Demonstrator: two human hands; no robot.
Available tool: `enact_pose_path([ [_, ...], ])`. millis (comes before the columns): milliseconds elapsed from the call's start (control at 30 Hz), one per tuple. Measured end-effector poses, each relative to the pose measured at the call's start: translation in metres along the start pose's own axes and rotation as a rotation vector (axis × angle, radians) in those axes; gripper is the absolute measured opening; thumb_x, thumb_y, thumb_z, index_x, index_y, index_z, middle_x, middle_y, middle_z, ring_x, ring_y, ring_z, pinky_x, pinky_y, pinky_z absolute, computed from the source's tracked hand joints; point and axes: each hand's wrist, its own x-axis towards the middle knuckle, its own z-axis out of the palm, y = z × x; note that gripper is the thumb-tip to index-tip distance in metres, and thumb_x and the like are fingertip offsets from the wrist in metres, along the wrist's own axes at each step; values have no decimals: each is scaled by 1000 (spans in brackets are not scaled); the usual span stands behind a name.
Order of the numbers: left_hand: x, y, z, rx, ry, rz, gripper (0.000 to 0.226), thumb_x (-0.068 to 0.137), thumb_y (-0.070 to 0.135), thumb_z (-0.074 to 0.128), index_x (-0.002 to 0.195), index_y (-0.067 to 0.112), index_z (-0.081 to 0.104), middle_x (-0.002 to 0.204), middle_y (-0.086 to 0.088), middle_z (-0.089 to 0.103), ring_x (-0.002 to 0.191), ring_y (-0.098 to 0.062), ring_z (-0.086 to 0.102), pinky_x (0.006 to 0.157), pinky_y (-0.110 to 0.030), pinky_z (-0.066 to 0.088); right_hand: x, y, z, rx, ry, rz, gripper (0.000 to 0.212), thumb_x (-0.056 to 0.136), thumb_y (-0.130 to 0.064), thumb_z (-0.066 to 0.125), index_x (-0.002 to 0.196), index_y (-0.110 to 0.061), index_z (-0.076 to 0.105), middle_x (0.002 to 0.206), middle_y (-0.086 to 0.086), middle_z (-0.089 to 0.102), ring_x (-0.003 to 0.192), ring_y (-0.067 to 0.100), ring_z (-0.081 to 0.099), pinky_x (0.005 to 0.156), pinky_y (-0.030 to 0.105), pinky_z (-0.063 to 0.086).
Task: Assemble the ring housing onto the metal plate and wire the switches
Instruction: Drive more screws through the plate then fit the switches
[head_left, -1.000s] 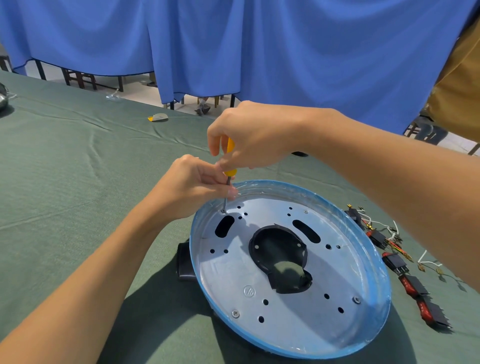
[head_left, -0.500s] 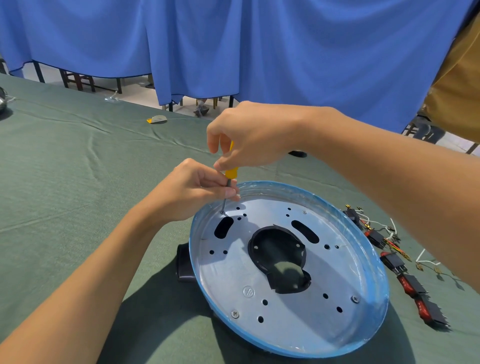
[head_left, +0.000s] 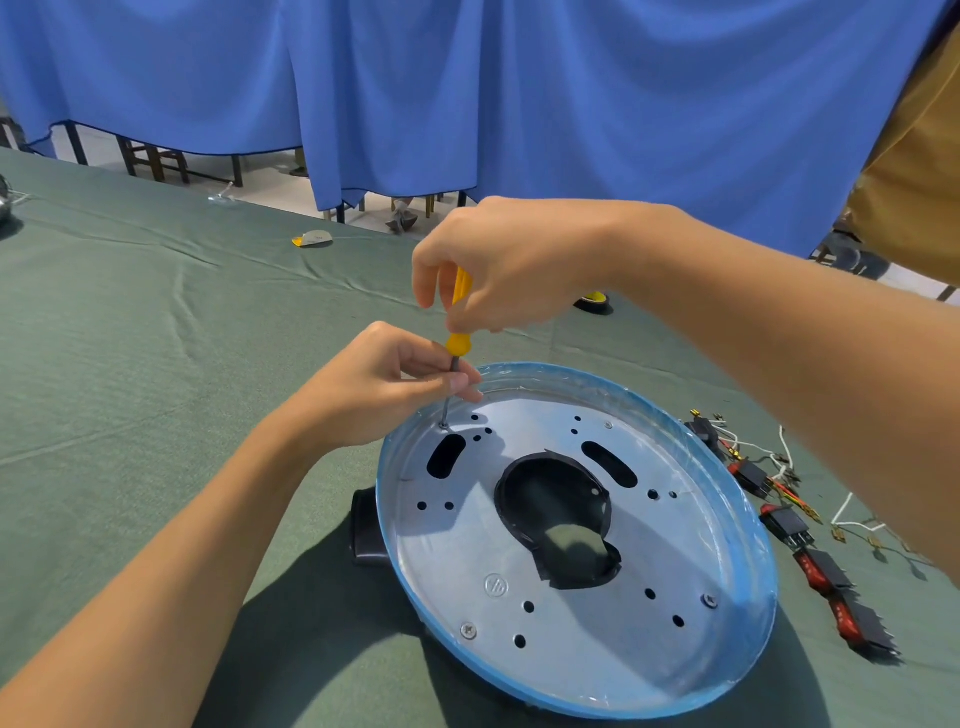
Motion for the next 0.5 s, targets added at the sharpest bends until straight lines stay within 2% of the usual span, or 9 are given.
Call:
enact_pose_path([
  [100,0,1,3,-12,123,11,9,78,17,81,86,14,79,79,9,76,81,-2,70,80,-18,51,2,-1,2,-17,12,-6,21,89,-19,55,106,-29,59,83,-3,72,68,12,69,60,27,54],
  [167,1,-1,3,-13,182,18,9,70,17,86,75,15,78,72,6,75,72,-5,69,74,-19,51,4,-1,3,-15,34,3,13,91,-23,57,102,-26,62,67,-5,71,61,10,68,51,21,45],
  [233,0,-1,0,-55,174,11,8,69,13,85,71,18,78,72,3,76,76,-11,73,74,-21,54,6,-1,6,-12,59,17,12,93,-27,55,95,-21,65,53,-7,67,55,9,66,48,19,41],
  [333,1,-2,-4,-148,112,-17,10,74,6,80,77,16,78,79,-2,77,88,-16,74,85,-26,57,6,0,6,31,52,23,23,94,-37,56,91,-17,67,51,-9,66,52,8,66,42,14,43],
  [433,1,-2,-6,-187,38,-44,14,81,1,73,91,10,77,85,-2,78,97,-12,72,88,-21,55,2,1,-1,98,56,-8,15,86,-37,69,88,-22,67,59,-6,69,52,4,65,43,13,43],
  [500,-1,-2,-6,-185,-6,-49,14,86,0,69,97,6,76,88,-1,78,99,-12,72,86,-16,53,2,2,-3,71,78,-5,12,85,-34,70,80,-24,66,57,-6,68,55,5,66,48,16,45],
])
